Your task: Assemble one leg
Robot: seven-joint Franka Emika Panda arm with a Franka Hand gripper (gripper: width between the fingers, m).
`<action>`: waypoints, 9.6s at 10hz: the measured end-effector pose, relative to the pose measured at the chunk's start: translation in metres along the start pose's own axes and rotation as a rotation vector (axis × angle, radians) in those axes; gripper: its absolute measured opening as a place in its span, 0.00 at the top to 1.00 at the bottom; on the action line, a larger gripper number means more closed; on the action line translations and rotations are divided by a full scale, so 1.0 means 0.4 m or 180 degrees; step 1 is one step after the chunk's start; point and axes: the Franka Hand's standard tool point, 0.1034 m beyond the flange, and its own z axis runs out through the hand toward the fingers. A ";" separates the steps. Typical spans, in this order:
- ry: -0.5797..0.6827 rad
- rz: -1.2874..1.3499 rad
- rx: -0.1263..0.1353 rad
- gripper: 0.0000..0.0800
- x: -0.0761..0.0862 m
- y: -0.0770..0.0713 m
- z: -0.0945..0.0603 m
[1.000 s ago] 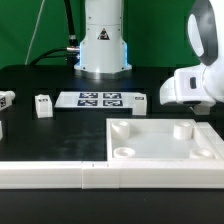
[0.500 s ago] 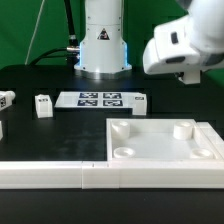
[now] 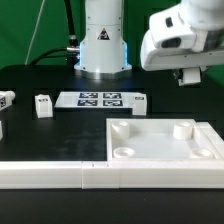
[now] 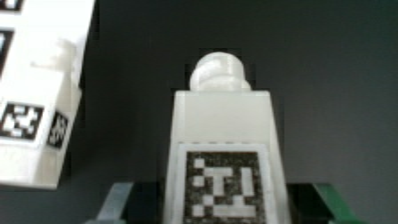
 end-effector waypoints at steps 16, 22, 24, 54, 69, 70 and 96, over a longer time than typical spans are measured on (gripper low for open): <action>0.3284 -0.0551 -0.0366 0.64 0.196 0.159 -0.249; 0.3324 -0.0613 -0.0305 0.64 0.262 0.114 -0.302; 0.3358 -0.0604 -0.0266 0.64 0.313 0.105 -0.324; 0.3463 -0.0592 -0.0228 0.64 0.441 0.105 -0.320; 0.3707 -0.0574 -0.0298 0.19 0.453 0.110 -0.276; 0.3707 -0.0573 -0.0298 0.19 0.453 0.110 -0.276; 0.1639 0.1025 0.0438 0.63 0.453 0.111 -0.296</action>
Offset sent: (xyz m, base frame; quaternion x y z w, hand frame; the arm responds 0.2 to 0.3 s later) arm 0.0377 -0.0662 0.0318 -0.0223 0.3228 -0.0646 0.9440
